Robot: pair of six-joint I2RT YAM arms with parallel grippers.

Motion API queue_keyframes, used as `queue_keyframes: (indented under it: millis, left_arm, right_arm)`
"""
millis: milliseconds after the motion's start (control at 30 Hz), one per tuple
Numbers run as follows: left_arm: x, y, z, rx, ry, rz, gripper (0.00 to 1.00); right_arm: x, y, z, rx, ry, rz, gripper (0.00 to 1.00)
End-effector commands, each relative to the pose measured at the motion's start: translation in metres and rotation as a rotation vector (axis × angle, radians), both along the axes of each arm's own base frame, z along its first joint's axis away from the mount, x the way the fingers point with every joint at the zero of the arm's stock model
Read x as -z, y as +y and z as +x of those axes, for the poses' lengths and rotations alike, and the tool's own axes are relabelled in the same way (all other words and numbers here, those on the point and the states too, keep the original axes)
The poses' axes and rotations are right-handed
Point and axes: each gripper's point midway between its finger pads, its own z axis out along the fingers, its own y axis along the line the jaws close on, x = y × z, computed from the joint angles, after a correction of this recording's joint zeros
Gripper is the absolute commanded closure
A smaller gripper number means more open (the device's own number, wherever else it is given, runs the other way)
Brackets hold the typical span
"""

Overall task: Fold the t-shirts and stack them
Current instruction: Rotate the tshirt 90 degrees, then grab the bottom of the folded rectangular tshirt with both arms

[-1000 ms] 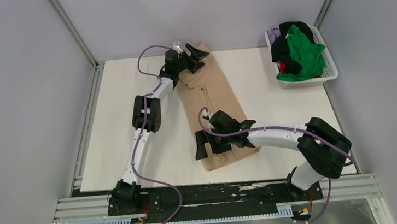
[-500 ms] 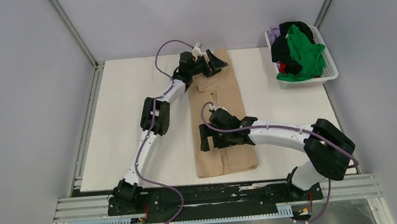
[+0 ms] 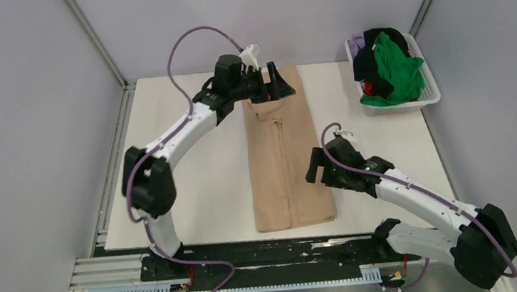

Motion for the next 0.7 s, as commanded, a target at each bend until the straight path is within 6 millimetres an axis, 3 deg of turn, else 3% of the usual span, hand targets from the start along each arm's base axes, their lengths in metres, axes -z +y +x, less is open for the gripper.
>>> queue_keyframes:
  millis: [0, 100, 133, 167, 200, 367, 533, 667]
  left_arm:
    - [-0.01, 0.055, -0.058, -0.151, -0.109, 0.142, 0.0]
    - [0.022, 0.084, -0.114, -0.182, -0.024, 0.189, 0.0]
    - [0.019, 0.089, -0.129, -0.19, -0.015, 0.18, 0.0]
    - [0.045, 0.092, -0.148, -0.176, 0.034, 0.216, 0.0]
    - [0.046, 0.096, -0.162, -0.161, 0.042, 0.222, 0.0]
    - [0.113, 0.119, -0.243, -0.107, 0.233, 0.427, 0.03]
    - [0.165, 0.13, -0.3, -0.059, 0.422, 0.47, 0.13]
    - [0.177, 0.123, -0.323, -0.026, 0.485, 0.454, 0.24]
  right_arm:
    - [0.012, -0.042, -0.018, 0.15, 0.095, 0.015, 0.0]
    - [0.022, -0.066, -0.034, 0.254, 0.168, 0.02, 0.03]
    - [0.023, -0.066, -0.039, 0.266, 0.185, 0.038, 0.06]
    - [0.022, -0.061, -0.045, 0.249, 0.203, 0.075, 0.09]
    - [0.021, -0.055, -0.052, 0.237, 0.234, 0.114, 0.14]
    - [0.023, -0.046, -0.064, 0.232, 0.287, 0.174, 0.36]
    - [0.034, -0.041, -0.076, 0.224, 0.383, 0.175, 0.49]
    - [0.048, -0.043, -0.087, 0.244, 0.459, 0.159, 0.61]
